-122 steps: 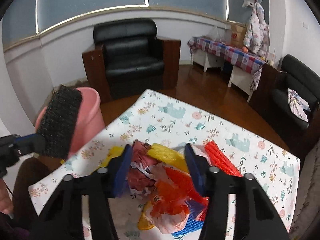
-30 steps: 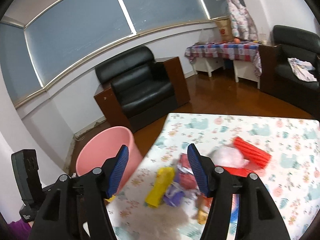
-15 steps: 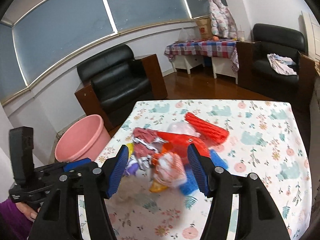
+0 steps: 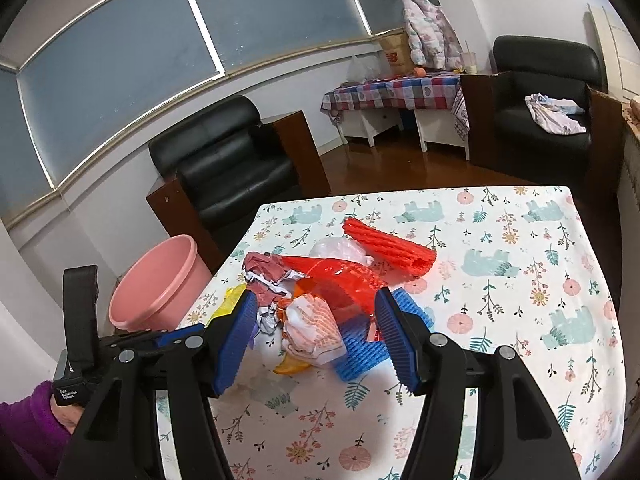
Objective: Collect trash
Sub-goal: 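Return to the table and grasp the yellow plastic bag with the left gripper, then grasp the red mesh bag with the right gripper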
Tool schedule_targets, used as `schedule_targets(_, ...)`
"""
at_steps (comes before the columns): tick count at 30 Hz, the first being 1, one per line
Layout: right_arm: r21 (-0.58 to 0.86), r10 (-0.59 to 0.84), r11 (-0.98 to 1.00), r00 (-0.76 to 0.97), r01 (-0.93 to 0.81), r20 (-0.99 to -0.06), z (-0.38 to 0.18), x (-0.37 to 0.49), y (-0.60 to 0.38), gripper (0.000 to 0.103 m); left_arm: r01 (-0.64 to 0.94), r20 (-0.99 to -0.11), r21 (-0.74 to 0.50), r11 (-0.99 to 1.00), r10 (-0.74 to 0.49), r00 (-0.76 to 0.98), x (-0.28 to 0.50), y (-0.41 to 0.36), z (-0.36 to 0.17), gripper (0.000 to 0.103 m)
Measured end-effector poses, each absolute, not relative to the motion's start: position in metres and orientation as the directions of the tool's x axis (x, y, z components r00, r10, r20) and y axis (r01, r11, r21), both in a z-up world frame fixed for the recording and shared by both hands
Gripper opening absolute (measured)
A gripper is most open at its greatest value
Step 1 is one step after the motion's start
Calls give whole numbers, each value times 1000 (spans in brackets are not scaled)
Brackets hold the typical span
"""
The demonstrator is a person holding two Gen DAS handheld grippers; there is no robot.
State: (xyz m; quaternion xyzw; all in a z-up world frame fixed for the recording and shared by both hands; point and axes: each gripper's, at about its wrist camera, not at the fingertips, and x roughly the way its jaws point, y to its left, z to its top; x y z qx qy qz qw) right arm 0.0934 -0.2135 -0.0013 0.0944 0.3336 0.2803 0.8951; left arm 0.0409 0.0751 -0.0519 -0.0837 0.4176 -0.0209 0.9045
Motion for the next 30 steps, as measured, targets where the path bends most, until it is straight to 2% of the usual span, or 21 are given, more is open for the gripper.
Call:
schedule_targets(4,362,565,825,622,-435,-542,-2,95,-215,60,-29,-738,-188,982,-122,664,36,77,-46,9)
schedule_targets(14,376,565,825,619,-422,-545,-8,100,-217,60,-13,-677,-289,957,-195,709,16,86,-17,9)
schedule_targets(26,353,525,851,628,-388,-574,-21,126,-212,59,11,-656,-300,954,-215,724,5,80,-2,9)
schedule_targets(28,361,523,852,615,-379,-590,-27,130,-212,48,13,-653,-300,954,-215,726,3,80,-1,9)
schedule_targets(30,375,531,847,584,-376,-614,-33,134,-212,23,13,-650,-301,954,-215,729,2,79,0,9)
